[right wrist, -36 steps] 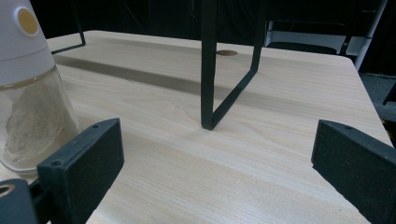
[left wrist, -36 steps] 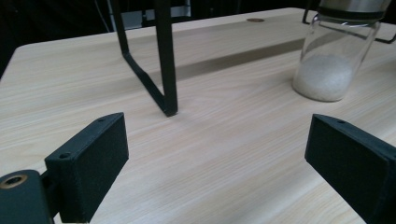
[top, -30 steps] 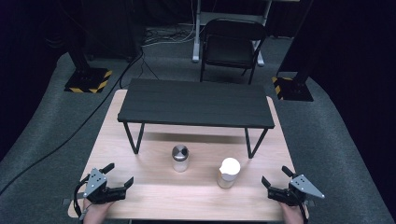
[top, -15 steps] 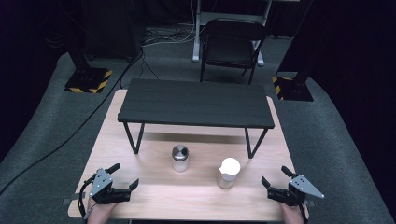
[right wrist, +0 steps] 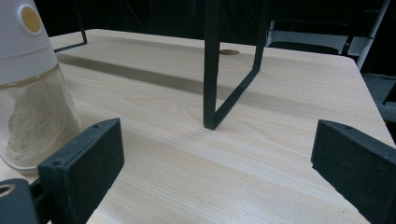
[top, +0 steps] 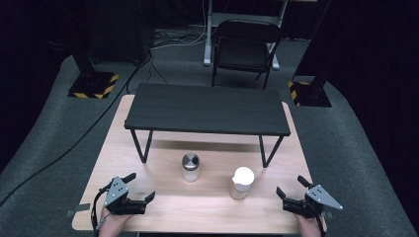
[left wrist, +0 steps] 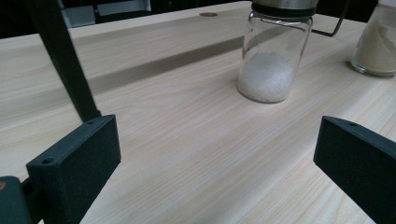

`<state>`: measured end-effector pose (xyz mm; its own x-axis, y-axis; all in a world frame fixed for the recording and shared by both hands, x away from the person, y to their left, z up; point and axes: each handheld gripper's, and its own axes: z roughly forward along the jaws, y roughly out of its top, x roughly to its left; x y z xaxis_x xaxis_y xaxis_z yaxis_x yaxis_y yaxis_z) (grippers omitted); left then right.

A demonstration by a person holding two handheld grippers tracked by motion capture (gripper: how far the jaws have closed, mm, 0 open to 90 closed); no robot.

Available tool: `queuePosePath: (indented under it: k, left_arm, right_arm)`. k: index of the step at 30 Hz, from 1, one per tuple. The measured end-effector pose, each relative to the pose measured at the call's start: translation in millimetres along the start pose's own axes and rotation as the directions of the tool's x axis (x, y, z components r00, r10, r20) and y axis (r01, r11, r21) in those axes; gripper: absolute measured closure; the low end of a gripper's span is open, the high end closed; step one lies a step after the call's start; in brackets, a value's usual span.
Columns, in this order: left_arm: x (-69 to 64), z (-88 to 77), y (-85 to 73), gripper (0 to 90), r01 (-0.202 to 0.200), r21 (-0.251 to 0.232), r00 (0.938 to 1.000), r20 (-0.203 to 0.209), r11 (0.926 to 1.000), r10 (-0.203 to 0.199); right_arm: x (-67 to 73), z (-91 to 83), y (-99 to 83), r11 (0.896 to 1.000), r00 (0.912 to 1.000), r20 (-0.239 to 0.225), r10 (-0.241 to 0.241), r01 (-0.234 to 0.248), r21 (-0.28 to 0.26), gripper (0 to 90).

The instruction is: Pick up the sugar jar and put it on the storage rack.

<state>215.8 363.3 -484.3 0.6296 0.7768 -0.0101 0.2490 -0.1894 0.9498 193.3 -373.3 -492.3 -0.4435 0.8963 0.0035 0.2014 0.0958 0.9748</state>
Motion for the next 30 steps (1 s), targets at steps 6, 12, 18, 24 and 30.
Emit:
queuePosePath:
  k: [6,12,18,24,30]
  left_arm:
    - [-2.7,8.4,4.5,0.2,-0.013,0.011,0.9997,0.022,0.9999,0.013]
    - [-5.6,16.0,8.0,0.2,-0.023,0.017,0.9989,0.04,0.9996,0.023]
    - [-9.3,22.5,9.8,0.3,-0.029,0.015,0.9983,0.051,0.9995,0.028]
    - [-13.4,31.2,12.2,0.3,-0.03,0.011,0.9976,0.063,0.9995,0.029]
    - [-18.0,42.0,17.3,0.3,-0.045,0.02,0.9959,0.08,0.9988,0.043]
  right_arm:
    - [0.2,-0.1,-0.1,1.0,1.0,0.001,-0.001,0.001,-0.001,1.3]
    - [-0.1,0.3,0.4,1.0,1.0,-0.003,0.0,0.0,0.002,1.4]
    - [0.3,-0.3,-0.4,1.0,1.0,-0.002,0.002,-0.002,-0.002,1.4]
    - [-0.9,-0.2,-0.4,1.0,1.0,-0.006,0.008,-0.008,-0.002,1.4]
    - [-0.7,-0.3,-0.4,1.0,1.0,-0.006,0.006,-0.006,-0.002,1.5]
